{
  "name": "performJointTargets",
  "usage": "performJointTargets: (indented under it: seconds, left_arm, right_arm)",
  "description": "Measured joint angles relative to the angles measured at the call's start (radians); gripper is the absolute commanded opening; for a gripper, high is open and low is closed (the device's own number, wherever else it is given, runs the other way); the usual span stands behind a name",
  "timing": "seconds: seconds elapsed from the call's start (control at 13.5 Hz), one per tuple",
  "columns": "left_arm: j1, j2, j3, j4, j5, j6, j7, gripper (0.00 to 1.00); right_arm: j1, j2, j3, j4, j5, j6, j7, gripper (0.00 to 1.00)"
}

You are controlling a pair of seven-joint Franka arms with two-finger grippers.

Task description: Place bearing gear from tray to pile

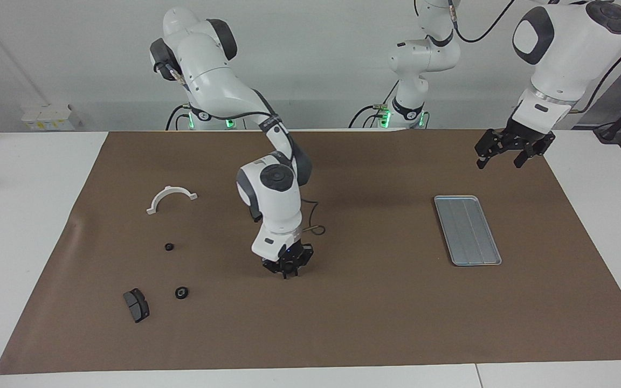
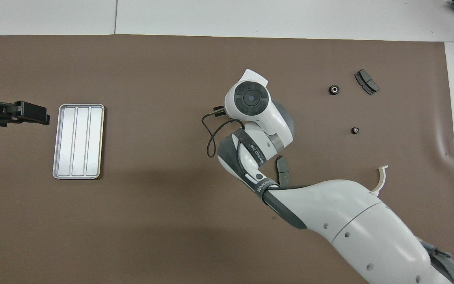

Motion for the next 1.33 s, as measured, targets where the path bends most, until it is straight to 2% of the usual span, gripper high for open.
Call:
performJointTargets:
  seconds: [0.44,0.74,1.11,1.26,1.33]
  left_arm:
    - [0.018,-0.001,0.005,0.001,0.001,-0.001,0.0,1.0]
    - [0.018,-0.001,0.004,0.001,0.001,-0.003,0.001,1.0]
    - [0.018,-0.002,0.0,0.025,0.027,-0.068,0.074,1.0]
    - [0.018,-0.005,-0.001,0.035,0.027,-0.118,0.079,1.0]
    - [0.018,-0.007,-0.001,0.037,0.027,-0.127,0.081,1.0]
  right_arm:
    - [-0.156,-0.057,0.004,-0.013,0.055,-0.121,-0.169,0.05]
    - [-0.257,-0.127,0.006,-0.144,0.059,-0.125,-0.276,0.05]
    - [-0.254,-0.212,0.012,-0.293,0.06,-0.103,-0.274,0.06]
    - [-0.255,-0.235,0.012,-0.347,0.06,-0.059,-0.268,0.1]
    - [-0.255,-0.241,0.012,-0.369,0.06,-0.039,-0.266,0.18]
